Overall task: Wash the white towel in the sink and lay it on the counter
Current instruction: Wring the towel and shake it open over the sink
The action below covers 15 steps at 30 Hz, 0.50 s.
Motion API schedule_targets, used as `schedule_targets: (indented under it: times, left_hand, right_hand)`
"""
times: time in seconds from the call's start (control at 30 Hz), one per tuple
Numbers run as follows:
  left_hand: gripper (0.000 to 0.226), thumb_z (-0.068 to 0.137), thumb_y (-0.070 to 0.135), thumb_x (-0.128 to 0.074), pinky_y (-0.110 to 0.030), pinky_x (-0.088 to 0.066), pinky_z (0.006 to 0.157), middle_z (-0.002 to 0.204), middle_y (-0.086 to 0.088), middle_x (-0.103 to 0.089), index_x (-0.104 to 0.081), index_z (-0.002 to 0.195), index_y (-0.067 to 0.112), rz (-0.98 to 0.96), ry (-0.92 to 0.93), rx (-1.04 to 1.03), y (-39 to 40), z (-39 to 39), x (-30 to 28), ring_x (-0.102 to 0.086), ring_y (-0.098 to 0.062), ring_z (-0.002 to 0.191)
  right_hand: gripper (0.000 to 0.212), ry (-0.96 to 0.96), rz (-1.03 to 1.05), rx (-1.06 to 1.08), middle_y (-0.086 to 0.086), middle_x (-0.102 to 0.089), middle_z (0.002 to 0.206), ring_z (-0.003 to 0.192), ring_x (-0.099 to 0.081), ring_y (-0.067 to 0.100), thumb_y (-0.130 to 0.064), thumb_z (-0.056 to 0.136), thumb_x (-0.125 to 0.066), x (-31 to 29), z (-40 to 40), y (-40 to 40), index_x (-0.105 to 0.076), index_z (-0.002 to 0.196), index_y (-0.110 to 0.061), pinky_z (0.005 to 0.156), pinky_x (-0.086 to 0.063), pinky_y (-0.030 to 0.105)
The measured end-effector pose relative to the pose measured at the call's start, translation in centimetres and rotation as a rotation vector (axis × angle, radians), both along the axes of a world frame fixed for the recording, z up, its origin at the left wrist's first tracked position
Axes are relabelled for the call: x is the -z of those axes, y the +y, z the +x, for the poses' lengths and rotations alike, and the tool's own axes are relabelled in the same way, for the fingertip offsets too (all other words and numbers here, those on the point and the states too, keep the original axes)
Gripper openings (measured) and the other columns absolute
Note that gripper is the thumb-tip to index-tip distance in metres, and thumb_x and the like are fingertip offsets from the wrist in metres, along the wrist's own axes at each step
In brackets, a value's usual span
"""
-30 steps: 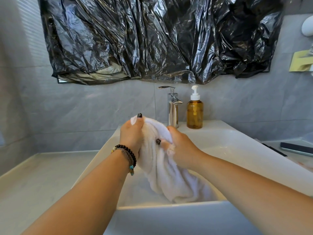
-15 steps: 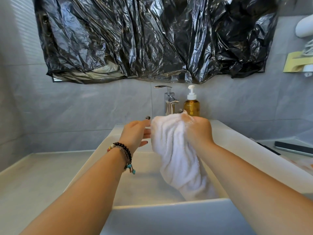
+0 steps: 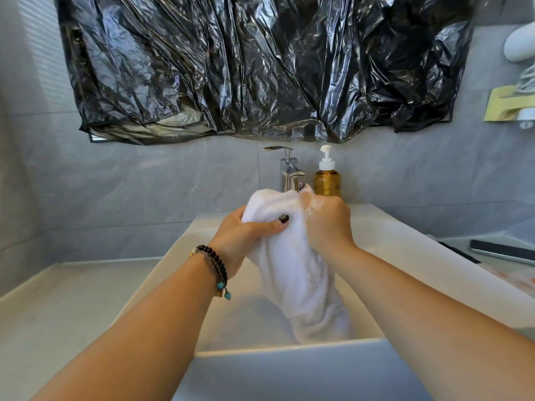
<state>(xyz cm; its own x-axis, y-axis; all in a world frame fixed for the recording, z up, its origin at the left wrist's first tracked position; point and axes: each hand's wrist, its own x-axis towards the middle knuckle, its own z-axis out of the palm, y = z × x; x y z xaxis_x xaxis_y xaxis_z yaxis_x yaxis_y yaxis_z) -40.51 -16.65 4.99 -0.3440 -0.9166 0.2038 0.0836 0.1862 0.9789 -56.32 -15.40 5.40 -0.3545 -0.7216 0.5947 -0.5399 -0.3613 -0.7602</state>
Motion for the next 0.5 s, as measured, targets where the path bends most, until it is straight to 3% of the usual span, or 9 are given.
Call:
schedule_targets:
  times: [0.07,0.17,0.23,0.3,0.37,0.43,0.5]
  left_hand:
    - [0.064,0.064,0.014,-0.083,-0.048,-0.054,0.093,0.116,-0.013,-0.07,-0.06,0.124,0.007,-0.036,0.053,0.018,-0.1,0.0,-0.2,-0.067,-0.031,0.107]
    - [0.072,0.065,0.016,-0.084,-0.052,-0.055,0.088,0.12,-0.017,-0.067,-0.053,0.128,0.003,-0.05,0.113,-0.003,-0.1,0.5,-0.4,-0.067,-0.034,0.106]
    - [0.068,0.066,0.015,-0.08,-0.043,-0.059,0.074,0.117,-0.017,-0.068,-0.053,0.127,0.001,-0.038,0.19,-0.022,-0.1,1.0,-0.7,-0.07,-0.031,0.098]
    - [0.066,0.068,0.015,-0.077,-0.038,-0.057,0.071,0.116,-0.017,-0.069,-0.053,0.128,0.001,-0.033,0.237,-0.026,-0.2,1.6,-1.0,-0.07,-0.03,0.096]
    - [0.065,0.07,0.015,-0.075,-0.039,-0.056,0.074,0.119,-0.018,-0.067,-0.052,0.13,0.002,-0.041,0.245,-0.013,-0.3,2.0,-1.1,-0.068,-0.033,0.101]
    - [0.063,0.071,0.014,-0.074,-0.04,-0.055,0.076,0.12,-0.019,-0.066,-0.053,0.13,0.003,-0.058,0.22,0.001,-0.3,2.2,-1.2,-0.066,-0.035,0.104]
    - [0.063,0.07,0.014,-0.075,-0.039,-0.055,0.076,0.119,-0.018,-0.067,-0.055,0.128,0.004,-0.083,0.17,-0.012,-0.2,2.1,-1.2,-0.066,-0.036,0.106]
  right_hand:
    - [0.058,-0.107,-0.007,-0.048,-0.005,-0.031,0.042,0.048,-0.028,0.016,-0.031,0.098,-0.052,0.0,0.1,0.2,-0.036,0.045,-0.013,0.049,-0.026,0.03]
    - [0.05,-0.307,0.016,-0.258,0.0,-0.03,0.052,0.055,-0.029,0.018,-0.027,0.089,-0.065,-0.4,-0.2,0.7,-0.036,0.05,-0.015,0.054,-0.022,0.029]
    - [0.033,-0.512,0.147,-0.5,0.007,-0.038,0.063,0.064,-0.036,0.023,-0.025,0.079,-0.07,-0.5,-0.7,0.4,-0.047,0.058,-0.013,0.059,-0.028,0.031]
    - [0.019,-0.631,0.331,-0.718,0.014,-0.05,0.08,0.074,-0.044,0.031,-0.026,0.084,-0.063,-0.4,-0.9,0.2,-0.059,0.078,-0.008,0.064,-0.036,0.032]
    - [0.024,-0.579,0.456,-0.788,0.016,-0.057,0.1,0.087,-0.05,0.033,-0.027,0.096,-0.052,-0.1,-1.1,0.1,-0.063,0.102,-0.007,0.073,-0.043,0.032]
    - [0.026,-0.468,0.547,-0.864,0.012,-0.067,0.105,0.098,-0.062,0.028,-0.022,0.1,-0.047,0.0,-1.3,0.5,-0.066,0.111,-0.008,0.086,-0.049,0.035]
    - [0.026,-0.426,0.575,-0.917,0.012,-0.067,0.106,0.1,-0.061,0.026,-0.016,0.098,-0.049,-0.1,-1.4,0.9,-0.065,0.115,-0.004,0.093,-0.047,0.039]
